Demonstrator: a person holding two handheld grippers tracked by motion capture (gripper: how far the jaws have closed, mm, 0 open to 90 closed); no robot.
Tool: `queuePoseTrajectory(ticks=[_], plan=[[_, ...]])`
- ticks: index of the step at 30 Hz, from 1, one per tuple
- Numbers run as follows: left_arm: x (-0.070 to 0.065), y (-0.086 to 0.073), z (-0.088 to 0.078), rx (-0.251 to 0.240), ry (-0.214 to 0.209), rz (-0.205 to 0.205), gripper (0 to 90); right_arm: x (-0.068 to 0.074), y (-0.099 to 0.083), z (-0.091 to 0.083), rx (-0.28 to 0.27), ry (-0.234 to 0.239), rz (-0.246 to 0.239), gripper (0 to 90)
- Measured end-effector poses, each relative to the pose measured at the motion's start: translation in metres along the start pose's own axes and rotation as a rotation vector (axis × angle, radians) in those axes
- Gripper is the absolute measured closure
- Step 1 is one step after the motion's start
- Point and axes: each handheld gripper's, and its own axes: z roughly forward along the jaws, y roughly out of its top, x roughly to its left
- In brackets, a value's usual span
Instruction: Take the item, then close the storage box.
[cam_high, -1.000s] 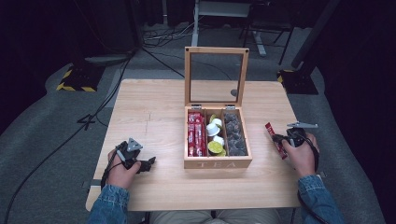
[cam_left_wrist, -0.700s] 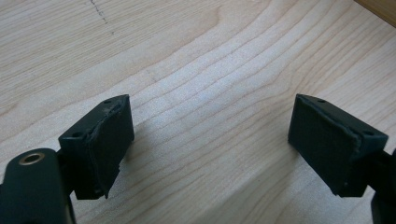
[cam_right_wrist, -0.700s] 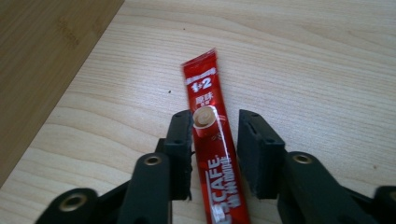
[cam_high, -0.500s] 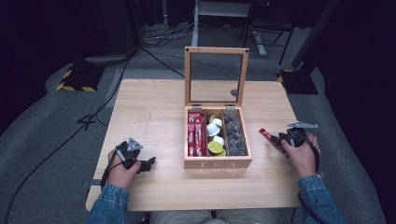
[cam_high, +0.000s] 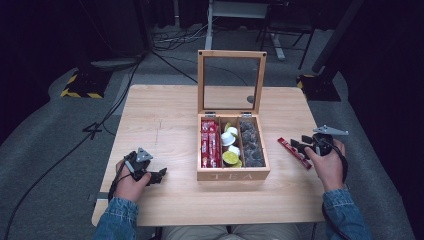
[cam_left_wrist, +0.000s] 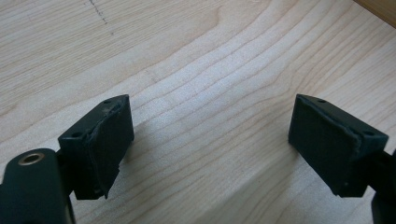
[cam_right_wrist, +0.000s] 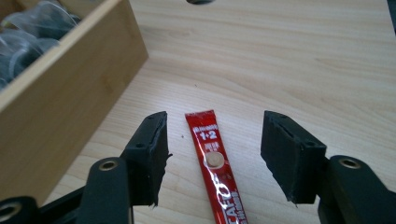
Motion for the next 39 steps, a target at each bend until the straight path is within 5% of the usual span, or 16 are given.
queuePoseTrajectory(ticks=[13,20,24,28,39], plan=[[0.0,0.001,0.001,-0.002,-0.001,-0.001,13.9,0.027,0.023,-0.029,-0.085,0.087,-0.044,42.9],[0.0,0.001,0.002,-0.006,-0.001,-0.004,13.9,0.036,0.036,-0.044,-0.193,0.115,-0.056,43.7],[0.0,0.001,0.001,-0.005,0.0,-0.004,13.9,0.037,0.043,-0.047,-0.206,0.123,-0.051,43.2],[0.0,0.001,0.002,-0.005,0.0,-0.004,13.9,0.037,0.054,-0.047,-0.222,0.18,-0.025,43.1],[0.0,0.001,0.001,-0.004,0.006,-0.005,14.1,0.045,0.109,-0.043,-0.228,0.181,-0.125,41.4]])
